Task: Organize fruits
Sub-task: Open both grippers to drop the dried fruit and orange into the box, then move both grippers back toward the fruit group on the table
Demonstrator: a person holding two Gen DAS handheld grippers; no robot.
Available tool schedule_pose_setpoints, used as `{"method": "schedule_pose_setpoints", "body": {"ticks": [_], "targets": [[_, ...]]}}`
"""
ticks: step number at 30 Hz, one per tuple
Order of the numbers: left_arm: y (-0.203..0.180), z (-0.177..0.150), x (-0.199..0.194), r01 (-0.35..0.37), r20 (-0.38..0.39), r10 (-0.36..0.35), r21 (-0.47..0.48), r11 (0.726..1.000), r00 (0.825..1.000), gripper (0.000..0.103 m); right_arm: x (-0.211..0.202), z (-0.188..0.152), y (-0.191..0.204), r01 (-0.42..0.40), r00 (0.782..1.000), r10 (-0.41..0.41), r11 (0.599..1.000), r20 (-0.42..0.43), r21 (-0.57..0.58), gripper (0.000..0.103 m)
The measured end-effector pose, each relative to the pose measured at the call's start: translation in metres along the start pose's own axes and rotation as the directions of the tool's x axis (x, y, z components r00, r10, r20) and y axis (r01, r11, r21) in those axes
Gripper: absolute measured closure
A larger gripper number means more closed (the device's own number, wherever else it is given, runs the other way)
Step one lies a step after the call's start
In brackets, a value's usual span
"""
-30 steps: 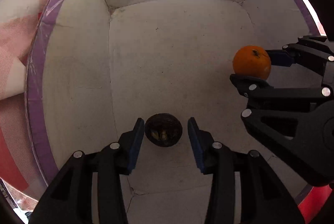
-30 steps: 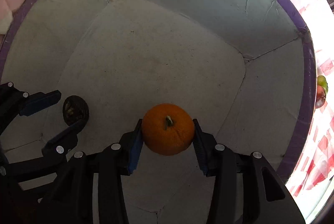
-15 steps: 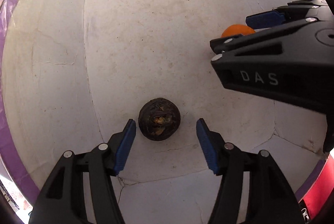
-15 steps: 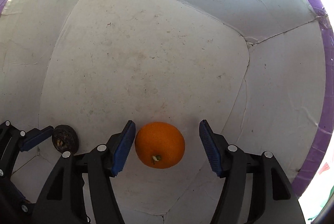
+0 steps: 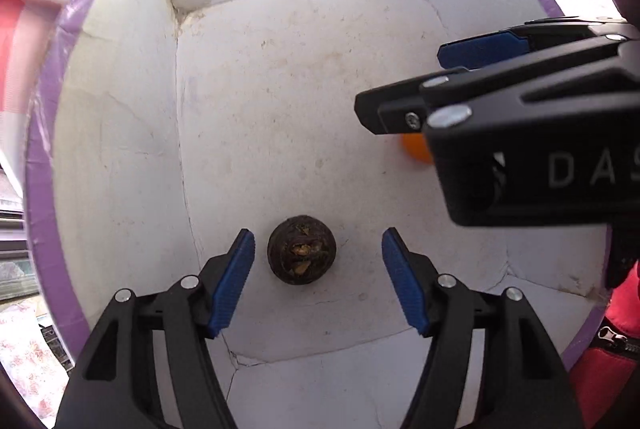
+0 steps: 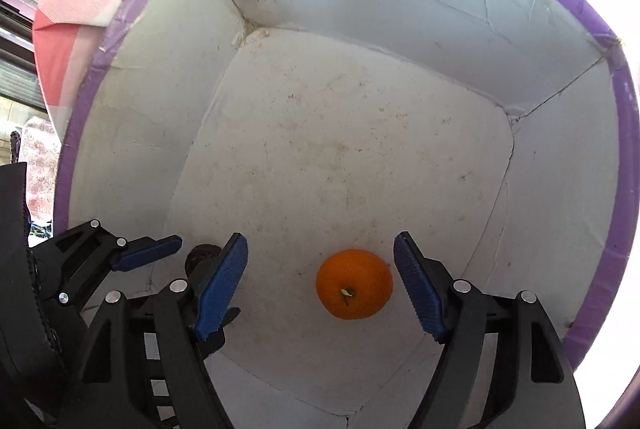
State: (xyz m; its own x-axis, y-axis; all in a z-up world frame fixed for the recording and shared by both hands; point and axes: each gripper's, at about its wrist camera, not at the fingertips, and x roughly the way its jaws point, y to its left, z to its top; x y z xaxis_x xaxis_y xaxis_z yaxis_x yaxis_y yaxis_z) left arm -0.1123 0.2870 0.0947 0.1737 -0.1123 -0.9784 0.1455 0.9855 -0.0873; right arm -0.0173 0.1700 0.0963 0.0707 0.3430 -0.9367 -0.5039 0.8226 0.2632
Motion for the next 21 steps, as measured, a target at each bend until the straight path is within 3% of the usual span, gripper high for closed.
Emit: {"method": "schedule_pose_setpoints", "body": {"ticks": [2, 4, 6, 8, 11, 13, 16, 17, 19, 20, 21], "targets": [[-0.009, 0.008, -0.029, 0.062, 0.126, -0.058, -0.027, 0.998, 0.99, 0.02, -0.034, 0.004, -0.001, -0.078, 0.99, 0.078, 0.997, 0.118, -0.005, 0.029], [-0.012, 0.016, -0.054, 0.097, 0.21, -0.091, -0.018, 0.995, 0.973, 0.004, -0.074, 0.009, -0.01, -0.117, 0.96, 0.12, 0.993, 0.252, -0.026, 0.02], [-0.022, 0.029, -0.076, 0.038, 0.288, -0.043, 0.022, 0.999, 0.957, 0.004, -0.108, 0.011, -0.004, -0.078, 0.92, 0.085, 0.996, 0.383, -0.033, 0.016], [-0.037, 0.047, -0.088, -0.061, 0.347, 0.044, 0.037, 0.997, 0.937, 0.004, -0.126, 0.009, -0.015, -0.027, 0.89, 0.02, 1.0, 0.456, 0.01, 0.016], [-0.058, 0.066, -0.116, -0.064, 0.479, 0.045, 0.023, 0.998, 0.877, 0.004, -0.145, -0.015, -0.064, 0.063, 0.865, -0.125, 0.988, 0.486, 0.142, 0.015], [-0.073, 0.077, -0.125, -0.074, 0.574, 0.062, -0.002, 0.997, 0.816, 0.002, -0.134, -0.041, -0.106, 0.1, 0.843, -0.2, 0.97, 0.5, 0.221, 0.015], [-0.108, 0.086, -0.117, -0.141, 0.655, 0.157, -0.078, 0.987, 0.739, 0.002, -0.145, -0.087, -0.147, 0.136, 0.8, -0.31, 0.927, 0.514, 0.349, 0.015], [-0.115, 0.093, -0.113, -0.137, 0.644, 0.157, -0.083, 0.987, 0.748, 0.002, -0.15, -0.097, -0.159, 0.156, 0.802, -0.347, 0.907, 0.485, 0.391, 0.015], [-0.138, 0.101, -0.108, -0.093, 0.568, 0.114, -0.066, 0.993, 0.815, 0.002, -0.153, -0.113, -0.183, 0.246, 0.83, -0.44, 0.839, 0.342, 0.485, 0.015], [-0.148, 0.11, -0.11, -0.069, 0.548, 0.083, -0.046, 0.997, 0.832, 0.002, -0.156, -0.121, -0.196, 0.281, 0.831, -0.47, 0.817, 0.298, 0.504, 0.015], [-0.154, 0.117, -0.104, -0.062, 0.545, 0.06, -0.014, 0.998, 0.836, 0.002, -0.161, -0.127, -0.206, 0.316, 0.82, -0.502, 0.796, 0.273, 0.517, 0.015]]}}
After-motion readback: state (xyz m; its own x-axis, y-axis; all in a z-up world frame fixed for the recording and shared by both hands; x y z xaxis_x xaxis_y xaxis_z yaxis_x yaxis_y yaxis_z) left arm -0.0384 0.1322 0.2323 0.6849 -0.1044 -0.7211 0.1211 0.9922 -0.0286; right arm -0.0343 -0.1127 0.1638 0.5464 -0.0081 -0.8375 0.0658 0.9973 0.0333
